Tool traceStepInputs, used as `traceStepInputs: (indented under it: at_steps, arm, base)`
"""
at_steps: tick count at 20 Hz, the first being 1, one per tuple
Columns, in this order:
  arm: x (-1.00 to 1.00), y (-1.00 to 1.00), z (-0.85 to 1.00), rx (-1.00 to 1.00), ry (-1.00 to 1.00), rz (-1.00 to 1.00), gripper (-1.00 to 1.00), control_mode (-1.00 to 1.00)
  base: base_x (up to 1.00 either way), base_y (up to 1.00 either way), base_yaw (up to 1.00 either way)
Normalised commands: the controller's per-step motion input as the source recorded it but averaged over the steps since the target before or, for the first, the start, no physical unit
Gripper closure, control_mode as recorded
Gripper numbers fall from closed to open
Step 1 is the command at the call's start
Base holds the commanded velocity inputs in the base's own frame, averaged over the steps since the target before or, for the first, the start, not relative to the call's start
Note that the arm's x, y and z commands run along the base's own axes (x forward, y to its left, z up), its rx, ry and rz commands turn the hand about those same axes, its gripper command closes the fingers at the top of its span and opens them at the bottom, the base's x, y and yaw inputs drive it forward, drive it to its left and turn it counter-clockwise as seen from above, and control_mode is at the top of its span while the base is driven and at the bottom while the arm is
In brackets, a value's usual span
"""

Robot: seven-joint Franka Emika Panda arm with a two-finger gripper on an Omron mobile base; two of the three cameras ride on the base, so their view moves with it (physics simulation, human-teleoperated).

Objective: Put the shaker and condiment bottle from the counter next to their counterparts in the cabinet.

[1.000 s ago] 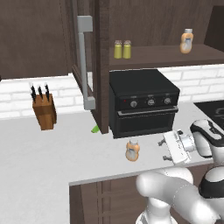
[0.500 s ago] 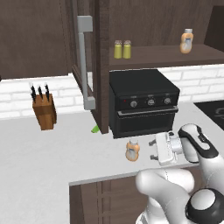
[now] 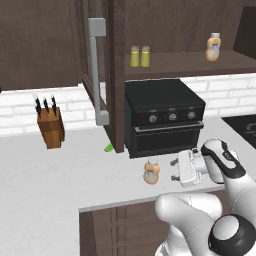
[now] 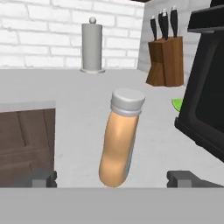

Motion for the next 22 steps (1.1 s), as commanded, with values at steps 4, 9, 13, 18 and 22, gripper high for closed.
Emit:
traceStepInputs:
  at_steps: [4, 9, 13, 18, 22]
  arm:
    - [-0.01, 0.17, -0.39, 0.00, 0.00, 0.00, -1.00, -1.00]
    - [-0.05, 0.01, -0.03, 0.00, 0.01, 0.00, -1.00, -1.00]
    - [0.00, 0.34, 0.00, 0.00, 0.00, -0.02, -1.00, -1.00]
    - [-0.03, 0.41, 0.00, 0.00, 0.00, -0.06, -1.00, -1.00]
    - [-0.01, 0.39, 0.00, 0.00, 0.00, -0.09, -1.00, -1.00]
  base:
    - [0.00, 0.00, 0.00]
    - [0.00, 0.00, 0.00]
    - [0.00, 0.00, 0.00]
    - [0.00, 0.00, 0.00]
    - [0.00, 0.00, 0.00]
